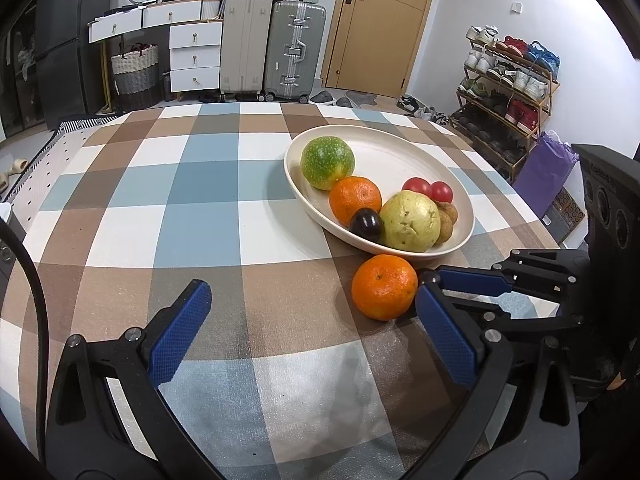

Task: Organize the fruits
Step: 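Grasp the second dark purple plum with the right gripper, then grasp the last orange with the left gripper while the right gripper holds the plum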

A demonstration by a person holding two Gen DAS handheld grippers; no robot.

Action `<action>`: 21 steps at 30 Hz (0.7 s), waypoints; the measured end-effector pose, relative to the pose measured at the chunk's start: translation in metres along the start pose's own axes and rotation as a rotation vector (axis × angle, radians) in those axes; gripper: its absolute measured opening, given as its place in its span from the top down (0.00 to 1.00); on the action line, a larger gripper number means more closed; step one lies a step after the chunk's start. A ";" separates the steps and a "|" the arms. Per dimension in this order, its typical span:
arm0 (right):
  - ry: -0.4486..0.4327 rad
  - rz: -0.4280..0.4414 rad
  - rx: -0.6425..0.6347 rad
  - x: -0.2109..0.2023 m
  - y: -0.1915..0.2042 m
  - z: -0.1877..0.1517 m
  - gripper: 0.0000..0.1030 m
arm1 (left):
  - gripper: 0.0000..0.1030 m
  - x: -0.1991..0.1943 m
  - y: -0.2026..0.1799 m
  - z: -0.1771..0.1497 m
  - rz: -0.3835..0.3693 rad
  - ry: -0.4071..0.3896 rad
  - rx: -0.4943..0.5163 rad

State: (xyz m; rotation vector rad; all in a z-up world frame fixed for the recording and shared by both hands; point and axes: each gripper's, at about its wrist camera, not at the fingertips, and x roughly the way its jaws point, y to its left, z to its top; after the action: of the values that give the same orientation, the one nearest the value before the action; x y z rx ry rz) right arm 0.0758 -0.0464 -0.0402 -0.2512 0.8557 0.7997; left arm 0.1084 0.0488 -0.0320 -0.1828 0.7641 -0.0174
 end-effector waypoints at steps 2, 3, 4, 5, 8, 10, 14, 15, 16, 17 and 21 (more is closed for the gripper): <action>0.000 -0.003 -0.006 -0.001 0.001 -0.001 0.75 | 0.01 0.001 -0.001 -0.001 0.001 0.004 0.001; 0.001 -0.003 -0.005 -0.002 0.000 -0.003 0.75 | 0.01 0.002 -0.001 -0.002 -0.001 0.005 0.003; 0.001 -0.002 -0.004 -0.003 -0.001 -0.004 0.75 | 0.01 0.002 -0.001 -0.002 -0.002 0.005 0.004; 0.003 -0.001 -0.002 -0.005 -0.002 -0.006 0.75 | 0.01 0.002 -0.002 -0.002 -0.003 0.005 0.005; 0.002 0.000 0.013 -0.010 -0.007 -0.011 0.75 | 0.01 0.004 -0.003 -0.003 -0.007 0.014 0.009; -0.001 -0.003 0.029 -0.015 -0.013 -0.016 0.75 | 0.01 0.005 -0.004 -0.002 -0.011 0.021 0.011; -0.047 0.008 0.064 -0.028 -0.022 -0.020 0.75 | 0.01 0.010 -0.008 -0.003 -0.031 0.051 0.016; -0.053 0.008 0.068 -0.030 -0.023 -0.020 0.75 | 0.01 0.010 -0.010 -0.003 -0.035 0.052 0.019; -0.055 0.008 0.070 -0.031 -0.023 -0.021 0.75 | 0.01 0.010 -0.012 -0.003 -0.040 0.055 0.025; -0.057 0.007 0.073 -0.032 -0.024 -0.021 0.75 | 0.01 0.011 -0.014 -0.003 -0.041 0.058 0.032; -0.067 0.014 0.079 -0.034 -0.025 -0.022 0.75 | 0.02 0.018 -0.024 -0.003 -0.015 0.084 0.059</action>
State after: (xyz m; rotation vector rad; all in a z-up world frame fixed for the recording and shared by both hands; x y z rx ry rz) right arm 0.0679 -0.0929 -0.0311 -0.1482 0.8248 0.7820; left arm 0.1202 0.0237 -0.0422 -0.1325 0.8445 -0.0622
